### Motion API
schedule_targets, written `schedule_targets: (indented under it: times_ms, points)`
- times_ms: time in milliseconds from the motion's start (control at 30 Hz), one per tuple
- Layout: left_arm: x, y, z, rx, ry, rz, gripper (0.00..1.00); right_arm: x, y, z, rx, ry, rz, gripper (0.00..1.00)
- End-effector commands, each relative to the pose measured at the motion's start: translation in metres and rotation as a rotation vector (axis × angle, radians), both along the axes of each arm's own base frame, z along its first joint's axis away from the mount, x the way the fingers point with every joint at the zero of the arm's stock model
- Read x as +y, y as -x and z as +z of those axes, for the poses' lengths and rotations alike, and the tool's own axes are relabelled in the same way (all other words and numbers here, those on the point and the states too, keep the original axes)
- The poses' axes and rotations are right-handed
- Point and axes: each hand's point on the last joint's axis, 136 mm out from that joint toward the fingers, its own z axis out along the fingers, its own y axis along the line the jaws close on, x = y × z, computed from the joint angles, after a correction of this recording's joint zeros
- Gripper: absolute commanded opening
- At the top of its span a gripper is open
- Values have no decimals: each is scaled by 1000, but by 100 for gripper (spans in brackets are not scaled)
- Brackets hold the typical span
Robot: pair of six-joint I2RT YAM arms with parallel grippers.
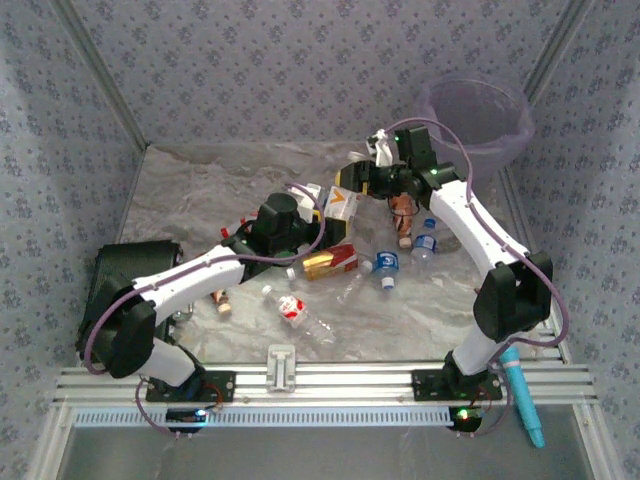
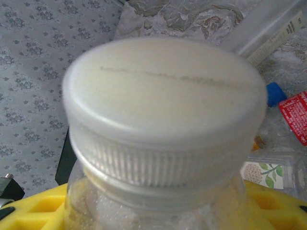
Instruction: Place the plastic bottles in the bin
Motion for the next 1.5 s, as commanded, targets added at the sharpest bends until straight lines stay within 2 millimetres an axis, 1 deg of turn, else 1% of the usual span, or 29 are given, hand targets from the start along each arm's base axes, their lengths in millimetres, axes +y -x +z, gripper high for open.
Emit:
schedule_targets:
  times_ms: [0, 67, 133, 233, 333, 433, 533, 567, 633, 667, 733, 833, 867, 933, 967, 1000, 1033, 1100, 1200, 1267, 1300, 1367, 1467]
  points:
    - [-2, -7, 34, -51, 76, 32, 75, -6, 3, 34, -91, -8, 6, 56]
    - [2, -5, 38, -47, 86, 46, 91, -14, 0, 47, -143, 17, -8, 56]
    - [10, -2, 38, -29, 82, 70, 99, -28, -5, 65, -214, 56, -42, 55]
    - [31, 5, 28, 22, 33, 138, 100, -57, -16, 99, -332, 123, -111, 54]
    - [64, 13, 10, 67, -73, 238, 100, -92, -25, 126, -408, 217, -199, 54]
    - [100, 24, -6, 116, -160, 341, 100, -133, -39, 154, -473, 291, -330, 53]
    - [137, 37, -18, 155, -207, 440, 100, -171, -54, 176, -525, 342, -455, 53]
    - [149, 40, -23, 171, -217, 475, 100, -182, -60, 180, -534, 363, -491, 53]
    - [175, 46, -31, 211, -206, 555, 100, -209, -79, 183, -537, 410, -570, 53]
    - [185, 49, -35, 231, -193, 585, 99, -221, -89, 183, -536, 435, -609, 52]
    - [203, 53, -40, 268, -142, 640, 98, -246, -111, 178, -517, 493, -674, 53]
    - [216, 58, -41, 282, -88, 677, 97, -270, -136, 166, -494, 593, -735, 52]
    - [219, 60, -40, 280, -83, 687, 96, -275, -143, 163, -494, 619, -747, 52]
    - [224, 62, -40, 278, -82, 701, 96, -289, -159, 148, -470, 679, -769, 52]
    - [226, 63, -41, 281, -89, 703, 95, -292, -163, 141, -455, 702, -770, 52]
    - [228, 63, -43, 291, -104, 706, 95, -297, -168, 133, -438, 726, -772, 52]
    - [229, 64, -47, 304, -123, 707, 95, -301, -174, 121, -414, 748, -770, 53]
    - [231, 64, -51, 325, -148, 708, 95, -307, -181, 105, -387, 767, -762, 52]
    - [230, 62, -54, 332, -161, 707, 95, -314, -186, 80, -334, 786, -734, 52]
    - [230, 61, -55, 333, -161, 710, 95, -316, -186, 58, -281, 798, -694, 52]
    - [231, 60, -56, 335, -162, 711, 95, -315, -185, 51, -262, 804, -677, 52]
    - [231, 60, -59, 344, -169, 711, 95, -313, -178, 31, -204, 825, -609, 52]
    - [234, 60, -61, 353, -179, 717, 95, -309, -165, 10, -124, 822, -536, 49]
